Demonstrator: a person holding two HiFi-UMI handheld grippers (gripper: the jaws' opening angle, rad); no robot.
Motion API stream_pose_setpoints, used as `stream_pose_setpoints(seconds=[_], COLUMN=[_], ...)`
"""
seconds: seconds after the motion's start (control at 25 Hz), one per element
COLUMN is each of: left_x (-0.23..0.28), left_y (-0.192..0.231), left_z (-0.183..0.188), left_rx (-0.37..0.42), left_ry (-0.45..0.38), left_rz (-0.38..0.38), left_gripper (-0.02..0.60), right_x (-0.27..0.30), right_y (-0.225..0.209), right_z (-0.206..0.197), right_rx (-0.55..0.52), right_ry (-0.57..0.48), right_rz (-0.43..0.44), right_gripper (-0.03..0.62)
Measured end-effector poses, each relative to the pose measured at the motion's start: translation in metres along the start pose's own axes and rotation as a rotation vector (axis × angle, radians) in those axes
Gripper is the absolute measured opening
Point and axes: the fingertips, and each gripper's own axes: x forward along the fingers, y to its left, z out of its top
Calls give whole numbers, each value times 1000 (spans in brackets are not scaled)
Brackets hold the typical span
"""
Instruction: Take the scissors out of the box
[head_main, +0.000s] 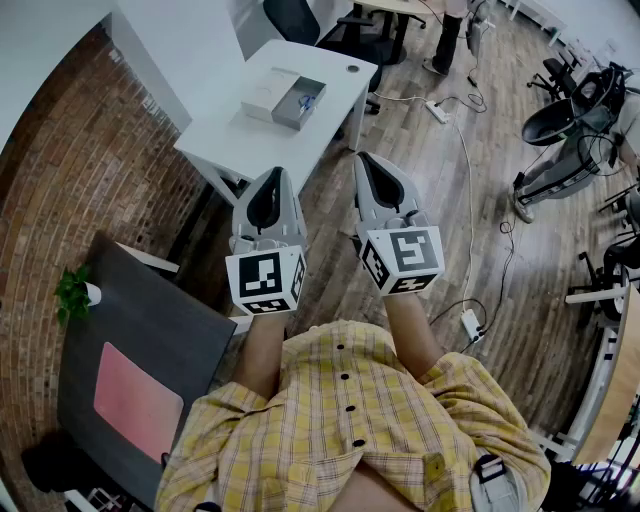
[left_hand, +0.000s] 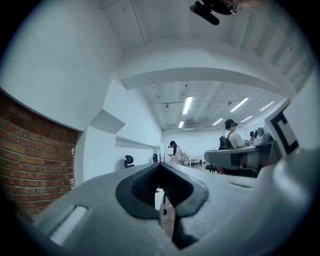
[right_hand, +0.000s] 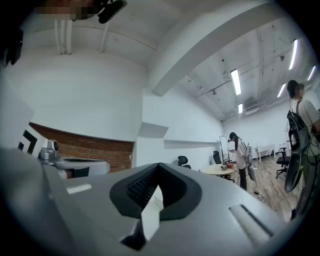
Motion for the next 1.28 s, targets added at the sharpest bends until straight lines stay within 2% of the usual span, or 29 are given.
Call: stream_pose_setpoints(seconds=[0.44, 0.96, 1.28], left_x=[-5, 21, 65], left_y=[-21, -93, -94], left_z=[-3, -2, -28], left_rx=[0, 33, 26], left_ry=[4, 7, 39], left_rz=[8, 55, 65], left_gripper=[3, 3, 3], right_x=[-17, -45, -12], right_y=[-8, -77, -107], right_z=[-5, 4, -19], right_rx=[27, 27, 42], right_ry=[8, -8, 13], right_rz=[29, 67, 85], right_gripper=[5, 5, 5])
